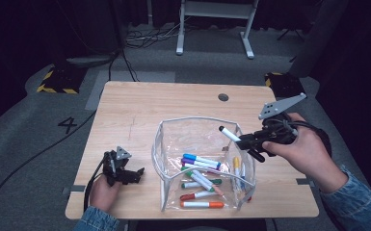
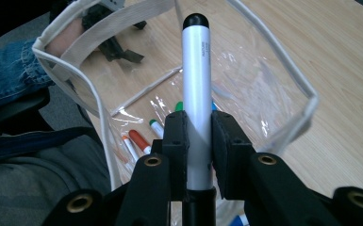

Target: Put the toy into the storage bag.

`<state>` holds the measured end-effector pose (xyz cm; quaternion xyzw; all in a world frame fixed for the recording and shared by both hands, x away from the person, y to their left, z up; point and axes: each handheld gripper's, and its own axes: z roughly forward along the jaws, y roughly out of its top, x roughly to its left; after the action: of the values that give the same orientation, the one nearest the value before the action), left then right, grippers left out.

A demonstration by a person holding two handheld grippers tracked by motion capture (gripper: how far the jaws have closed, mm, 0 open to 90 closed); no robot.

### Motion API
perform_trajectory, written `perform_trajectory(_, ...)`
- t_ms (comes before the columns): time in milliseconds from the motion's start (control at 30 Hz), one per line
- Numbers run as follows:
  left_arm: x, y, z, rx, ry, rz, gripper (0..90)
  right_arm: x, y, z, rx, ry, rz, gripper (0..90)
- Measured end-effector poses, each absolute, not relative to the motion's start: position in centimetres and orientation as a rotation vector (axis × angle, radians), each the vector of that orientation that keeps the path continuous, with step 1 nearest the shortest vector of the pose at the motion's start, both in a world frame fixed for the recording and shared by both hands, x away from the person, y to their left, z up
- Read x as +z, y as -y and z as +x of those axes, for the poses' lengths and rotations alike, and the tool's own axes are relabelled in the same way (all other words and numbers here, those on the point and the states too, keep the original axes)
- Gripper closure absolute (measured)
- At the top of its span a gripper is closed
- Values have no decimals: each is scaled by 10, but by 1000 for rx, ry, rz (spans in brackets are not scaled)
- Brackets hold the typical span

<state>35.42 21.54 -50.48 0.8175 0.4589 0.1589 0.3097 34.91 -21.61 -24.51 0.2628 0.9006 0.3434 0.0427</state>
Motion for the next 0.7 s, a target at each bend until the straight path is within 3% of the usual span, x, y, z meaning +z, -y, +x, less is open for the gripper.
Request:
perform_trajectory(400, -505, -215, 354, 414, -1216, 2156, 0, -253, 170, 360, 1018, -2876, 699, 768)
perform_trajectory(700, -505, -215, 354, 413, -1219, 2151, 0, -281, 140, 373, 920, -2992, 657, 768)
